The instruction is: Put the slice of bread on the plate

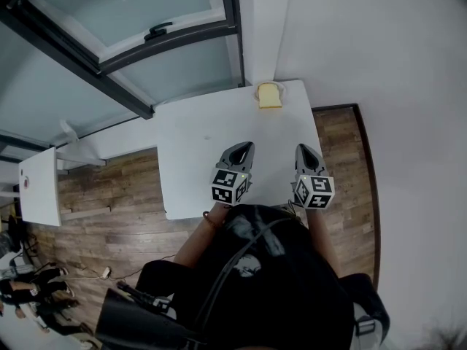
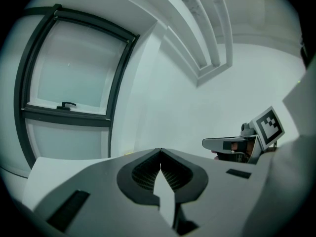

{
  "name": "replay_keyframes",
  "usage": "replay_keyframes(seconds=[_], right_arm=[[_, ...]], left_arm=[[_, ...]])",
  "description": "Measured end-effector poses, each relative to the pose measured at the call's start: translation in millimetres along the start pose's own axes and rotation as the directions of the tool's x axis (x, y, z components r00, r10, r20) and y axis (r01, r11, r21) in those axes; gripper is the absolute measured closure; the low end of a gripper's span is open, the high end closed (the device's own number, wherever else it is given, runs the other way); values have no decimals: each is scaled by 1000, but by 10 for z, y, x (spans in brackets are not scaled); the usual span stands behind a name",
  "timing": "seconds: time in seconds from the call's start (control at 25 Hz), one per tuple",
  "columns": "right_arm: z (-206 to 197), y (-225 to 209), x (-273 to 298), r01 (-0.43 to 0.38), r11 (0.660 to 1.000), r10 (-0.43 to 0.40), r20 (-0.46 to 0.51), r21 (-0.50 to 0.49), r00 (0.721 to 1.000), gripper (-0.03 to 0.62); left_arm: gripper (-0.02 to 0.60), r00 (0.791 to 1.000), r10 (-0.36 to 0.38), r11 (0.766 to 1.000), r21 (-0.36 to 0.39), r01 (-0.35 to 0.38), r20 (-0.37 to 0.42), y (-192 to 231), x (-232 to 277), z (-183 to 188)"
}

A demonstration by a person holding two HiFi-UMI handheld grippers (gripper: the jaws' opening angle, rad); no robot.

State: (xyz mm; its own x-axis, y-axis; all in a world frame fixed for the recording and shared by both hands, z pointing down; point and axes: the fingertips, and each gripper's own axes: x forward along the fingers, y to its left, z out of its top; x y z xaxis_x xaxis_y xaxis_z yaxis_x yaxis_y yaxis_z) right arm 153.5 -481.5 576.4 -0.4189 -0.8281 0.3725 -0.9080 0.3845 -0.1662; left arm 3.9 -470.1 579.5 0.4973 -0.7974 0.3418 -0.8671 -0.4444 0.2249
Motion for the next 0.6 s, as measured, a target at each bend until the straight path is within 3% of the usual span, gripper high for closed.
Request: replay_keyframes(seconds=[0.6], right_arm=[[43, 48, -6, -39, 999, 39, -4, -8, 999, 585]], left_arm=[[575, 1000, -7, 1000, -4, 7, 0, -76, 24, 28]])
